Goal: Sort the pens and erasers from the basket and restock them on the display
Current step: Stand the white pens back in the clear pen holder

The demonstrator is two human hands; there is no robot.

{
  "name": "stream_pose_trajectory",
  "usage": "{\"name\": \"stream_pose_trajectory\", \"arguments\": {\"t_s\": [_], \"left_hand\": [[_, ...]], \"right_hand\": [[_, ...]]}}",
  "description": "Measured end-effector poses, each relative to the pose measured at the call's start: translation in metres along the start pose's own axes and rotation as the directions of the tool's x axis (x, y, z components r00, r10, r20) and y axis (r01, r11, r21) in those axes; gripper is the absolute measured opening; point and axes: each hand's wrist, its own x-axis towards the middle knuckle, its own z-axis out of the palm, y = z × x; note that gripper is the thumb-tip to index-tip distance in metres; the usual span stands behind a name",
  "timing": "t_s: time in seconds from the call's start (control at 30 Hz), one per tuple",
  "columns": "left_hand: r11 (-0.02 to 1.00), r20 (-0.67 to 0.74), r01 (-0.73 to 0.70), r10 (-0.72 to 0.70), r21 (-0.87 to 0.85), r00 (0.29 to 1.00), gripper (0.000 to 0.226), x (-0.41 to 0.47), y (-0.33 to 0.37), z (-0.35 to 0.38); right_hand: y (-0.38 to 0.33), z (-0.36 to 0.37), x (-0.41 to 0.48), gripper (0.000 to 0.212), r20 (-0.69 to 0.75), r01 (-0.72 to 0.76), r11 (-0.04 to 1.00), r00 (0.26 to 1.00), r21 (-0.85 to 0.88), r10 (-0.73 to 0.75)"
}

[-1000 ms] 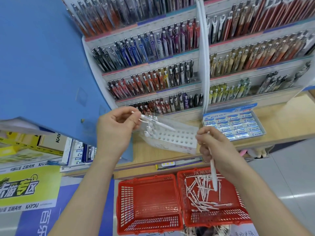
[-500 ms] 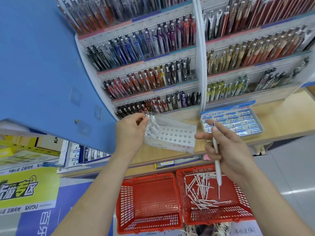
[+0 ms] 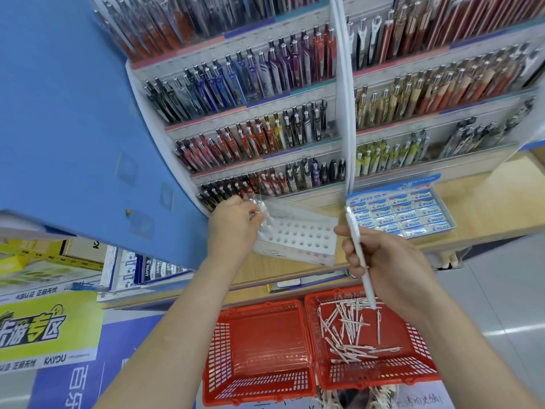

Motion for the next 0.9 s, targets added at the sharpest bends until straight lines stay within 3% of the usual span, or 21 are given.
{"name": "stream_pose_trajectory", "arguments": {"t_s": [0.2, 0.27, 0.37, 0.43, 0.47, 0.53, 0.63, 0.7, 0.8, 0.9], "left_hand": [[0.996, 0.008, 0.044, -0.045, 0.075, 0.999, 0.019, -0.002, 0.004, 0.001], [0.996, -0.006, 0.085, -0.085, 0.020, 0.996, 0.021, -0.006, 0.012, -0.007], [0.915, 0.057, 0.161, -0.150, -0.370, 0.987, 0.016, -0.019, 0.038, -0.032], [0.716, 0.270, 0.269, -0.117, -0.644, 0.956, 0.017, -0.030, 0.060, -0.049], [0.644, 0.355, 0.312, -0.068, -0.698, 0.933, 0.017, -0.036, 0.068, -0.054], [0.620, 0.417, 0.327, 0.000, -0.713, 0.909, 0.016, -0.043, 0.076, -0.058], [0.615, 0.384, 0.327, -0.043, -0.717, 0.922, 0.007, -0.046, 0.075, -0.058], [0.560, 0.317, 0.343, -0.147, -0.754, 0.937, 0.006, -0.045, 0.068, -0.060], [0.463, 0.217, 0.344, -0.305, -0.817, 0.927, 0.006, -0.040, 0.056, -0.068], [0.464, 0.084, 0.279, -0.397, -0.841, 0.914, 0.011, -0.034, 0.041, -0.077]], "right_hand": [[0.001, 0.003, -0.008, 0.033, 0.114, 0.054, 0.989, 0.993, -0.134, -0.039], [0.001, 0.006, -0.010, 0.036, 0.117, 0.093, 0.978, 0.991, -0.185, -0.072], [-0.002, 0.012, -0.013, 0.036, 0.126, 0.122, 0.962, 0.988, -0.245, -0.093], [-0.005, 0.015, -0.015, 0.033, 0.146, 0.145, 0.931, 0.984, -0.336, -0.101], [-0.006, 0.018, -0.015, 0.029, 0.155, 0.154, 0.912, 0.983, -0.381, -0.101], [-0.008, 0.023, -0.015, 0.022, 0.178, 0.169, 0.880, 0.979, -0.444, -0.099], [-0.009, 0.029, -0.016, 0.014, 0.243, 0.202, 0.861, 0.965, -0.467, -0.095], [-0.010, 0.029, -0.016, 0.021, 0.260, 0.188, 0.859, 0.963, -0.477, -0.066], [-0.012, 0.025, -0.013, 0.027, 0.232, 0.168, 0.830, 0.972, -0.531, -0.048], [-0.007, 0.019, -0.006, 0.023, 0.117, 0.176, 0.815, 0.984, -0.552, -0.133]]}}
